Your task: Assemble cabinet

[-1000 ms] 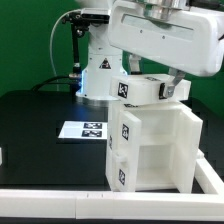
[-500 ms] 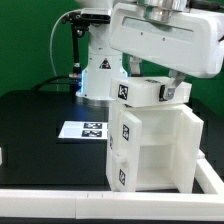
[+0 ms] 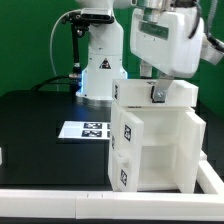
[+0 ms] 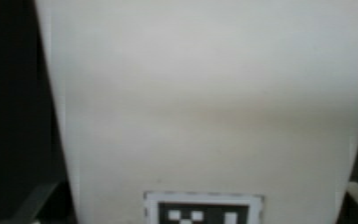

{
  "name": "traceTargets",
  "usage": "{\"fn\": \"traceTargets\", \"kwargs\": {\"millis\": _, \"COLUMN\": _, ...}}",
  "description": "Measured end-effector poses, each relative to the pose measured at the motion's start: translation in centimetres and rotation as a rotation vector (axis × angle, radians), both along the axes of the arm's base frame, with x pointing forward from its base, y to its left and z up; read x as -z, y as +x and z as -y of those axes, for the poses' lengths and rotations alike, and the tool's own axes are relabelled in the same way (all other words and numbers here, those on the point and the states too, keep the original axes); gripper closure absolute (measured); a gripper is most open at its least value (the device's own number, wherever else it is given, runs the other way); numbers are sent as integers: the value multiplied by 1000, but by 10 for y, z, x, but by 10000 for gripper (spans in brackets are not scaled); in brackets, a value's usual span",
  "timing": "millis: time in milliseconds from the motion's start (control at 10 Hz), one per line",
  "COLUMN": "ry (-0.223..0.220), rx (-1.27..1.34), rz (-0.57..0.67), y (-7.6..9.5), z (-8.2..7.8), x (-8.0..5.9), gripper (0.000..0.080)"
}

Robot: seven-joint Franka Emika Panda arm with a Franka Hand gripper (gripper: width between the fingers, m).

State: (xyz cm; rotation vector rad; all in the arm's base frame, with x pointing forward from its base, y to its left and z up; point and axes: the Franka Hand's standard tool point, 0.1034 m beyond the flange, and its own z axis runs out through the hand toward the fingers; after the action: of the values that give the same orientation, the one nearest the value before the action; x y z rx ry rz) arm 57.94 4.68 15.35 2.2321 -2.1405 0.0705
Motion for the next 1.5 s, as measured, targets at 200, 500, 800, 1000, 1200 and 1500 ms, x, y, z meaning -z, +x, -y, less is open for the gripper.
{"fn": "traceTargets", "kwargs": {"millis": 200, "ry": 74, "rx": 296, "rz": 75, "y": 5, "z": -8, "x": 1, "gripper": 242}}
{"fn": "traceTargets", "kwargs": {"millis": 500, "ry": 82, "rx": 439, "rz": 77, "y": 6, "z": -10, "x": 1, "gripper": 242}}
{"fn": "traceTargets", "kwargs": {"millis": 800, "ry": 141, "rx": 571, "rz": 84, "y": 8, "z": -15, "x": 1, "gripper": 242}}
{"fn": "traceTargets", "kwargs": {"millis": 1000, "ry": 208, "rx": 667, "rz": 83, "y": 9, "z": -26, "x": 2, "gripper": 242}}
{"fn": "traceTargets", "kwargs": {"millis": 1200, "ry": 221, "rx": 671, "rz": 110, "y": 14, "z": -32, "x": 3, "gripper": 242}}
{"fn": "traceTargets", "kwargs": {"millis": 1500, "ry": 214, "rx": 560, "rz": 106, "y": 13, "z": -32, "x": 2, "gripper": 159}}
